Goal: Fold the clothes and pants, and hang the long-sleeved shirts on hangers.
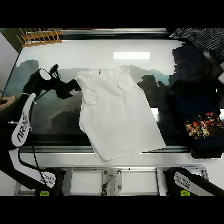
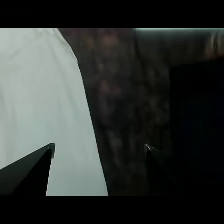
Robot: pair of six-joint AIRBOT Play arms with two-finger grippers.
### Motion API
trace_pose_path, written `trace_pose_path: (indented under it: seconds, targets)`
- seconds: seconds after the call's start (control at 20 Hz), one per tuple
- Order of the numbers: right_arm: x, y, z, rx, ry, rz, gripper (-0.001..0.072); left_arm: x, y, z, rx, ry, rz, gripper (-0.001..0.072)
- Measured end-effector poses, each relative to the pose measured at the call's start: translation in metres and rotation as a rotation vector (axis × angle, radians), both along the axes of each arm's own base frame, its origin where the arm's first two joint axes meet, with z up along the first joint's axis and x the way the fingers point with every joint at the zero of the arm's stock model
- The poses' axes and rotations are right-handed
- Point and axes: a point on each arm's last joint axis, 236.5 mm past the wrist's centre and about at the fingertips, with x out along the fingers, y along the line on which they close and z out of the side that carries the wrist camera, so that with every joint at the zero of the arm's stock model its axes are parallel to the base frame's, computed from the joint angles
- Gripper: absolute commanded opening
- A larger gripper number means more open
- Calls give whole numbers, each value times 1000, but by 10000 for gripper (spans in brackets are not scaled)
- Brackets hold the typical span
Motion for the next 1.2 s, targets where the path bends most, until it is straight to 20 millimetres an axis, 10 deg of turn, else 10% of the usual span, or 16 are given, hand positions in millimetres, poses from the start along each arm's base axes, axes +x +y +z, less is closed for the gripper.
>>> trace_pose_path:
  seconds: [0.2,0.45,0.5,0.75,0.9,0.95,1.2]
  targets:
    - [-97,6,-79,25,212,6,610,15,-21,-28,-3,26,-39,678]
    - [-167,21,-141,58,377,20,610,39,-29,-33,-6,10,-61,32]
    - [-173,23,-149,65,393,24,609,42,-30,-33,-6,6,-63,8]
    - [-182,41,-172,154,454,26,554,50,-28,-32,-8,-4,-58,9]
    - [-181,48,-181,182,472,32,63,51,-16,-25,-4,-9,-56,8]
    - [-179,48,-183,178,469,34,8,51,-12,-19,-2,-19,-61,8]
    - [-108,29,-144,121,307,30,6,38,17,27,65,-85,-125,8]
